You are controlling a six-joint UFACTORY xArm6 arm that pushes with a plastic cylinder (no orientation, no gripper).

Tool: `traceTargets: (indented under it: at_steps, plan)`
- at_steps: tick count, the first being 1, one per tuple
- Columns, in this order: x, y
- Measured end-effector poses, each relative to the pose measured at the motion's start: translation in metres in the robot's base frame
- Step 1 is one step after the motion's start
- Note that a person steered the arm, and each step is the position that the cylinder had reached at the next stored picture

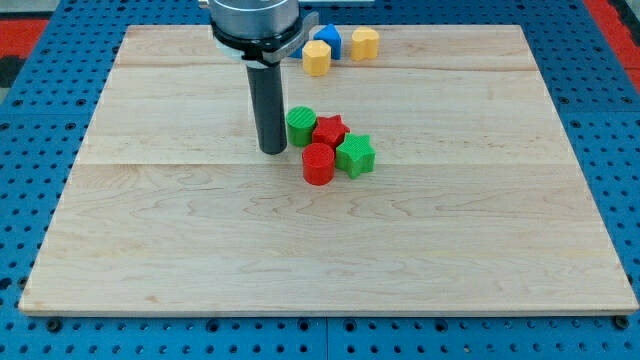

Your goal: Push the blue cube into blue triangle

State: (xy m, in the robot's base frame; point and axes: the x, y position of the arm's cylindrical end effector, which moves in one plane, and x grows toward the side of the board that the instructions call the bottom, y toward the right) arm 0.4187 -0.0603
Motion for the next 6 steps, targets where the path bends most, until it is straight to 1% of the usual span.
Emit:
traceTargets:
  at_steps: [1,3,5,6]
  plan:
    - [-0.036,0.0]
    - [-0.099,-0.074]
    - [-0.194,-0.08]
    - [-0.224,-0.061]
